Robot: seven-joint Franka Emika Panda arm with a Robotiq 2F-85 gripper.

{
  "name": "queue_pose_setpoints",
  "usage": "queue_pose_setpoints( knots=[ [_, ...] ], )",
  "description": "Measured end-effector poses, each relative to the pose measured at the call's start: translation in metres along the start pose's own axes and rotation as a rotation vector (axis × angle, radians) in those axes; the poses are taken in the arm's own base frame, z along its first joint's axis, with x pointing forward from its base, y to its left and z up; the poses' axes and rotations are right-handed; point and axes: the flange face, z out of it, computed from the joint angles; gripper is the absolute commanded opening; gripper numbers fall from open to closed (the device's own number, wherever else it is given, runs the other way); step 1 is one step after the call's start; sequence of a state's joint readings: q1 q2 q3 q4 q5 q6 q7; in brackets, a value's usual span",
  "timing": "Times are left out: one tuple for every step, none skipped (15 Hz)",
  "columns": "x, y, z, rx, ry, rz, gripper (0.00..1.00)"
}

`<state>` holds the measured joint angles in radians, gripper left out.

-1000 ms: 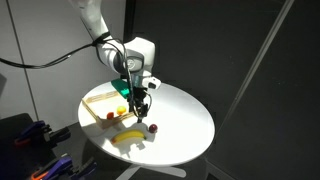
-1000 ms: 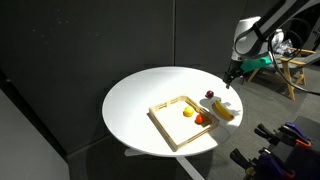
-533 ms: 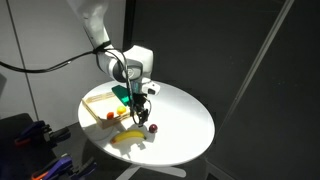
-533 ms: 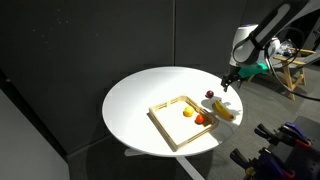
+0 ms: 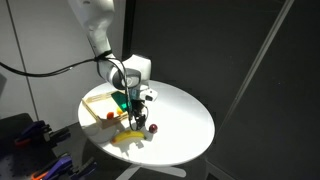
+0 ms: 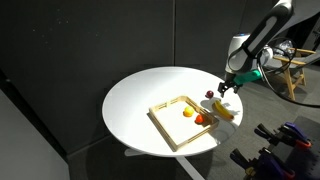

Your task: Put the banana on the tray

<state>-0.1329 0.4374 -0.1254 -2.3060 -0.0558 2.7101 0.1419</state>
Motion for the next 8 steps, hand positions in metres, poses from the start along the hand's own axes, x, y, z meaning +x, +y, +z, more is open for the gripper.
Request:
queue_pose_setpoints(
  knots=[
    [0.002, -0.003, 0.004, 0.002, -0.004, 0.009, 1.0],
    [0.004, -0.006, 0.008, 0.004, -0.007, 0.018, 1.0],
    [0.006, -0.009, 0.011, 0.006, -0.01, 0.027, 1.0],
    [0.008, -0.012, 0.015, 0.008, -0.013, 0.035, 1.0],
    [0.011, -0.015, 0.02, 0.008, -0.016, 0.043, 1.0],
    [0.013, -0.017, 0.024, 0.008, -0.019, 0.047, 1.0],
    [0.015, -0.02, 0.028, 0.008, -0.022, 0.051, 1.0],
    [0.017, -0.022, 0.032, 0.008, -0.025, 0.055, 1.0]
  ],
)
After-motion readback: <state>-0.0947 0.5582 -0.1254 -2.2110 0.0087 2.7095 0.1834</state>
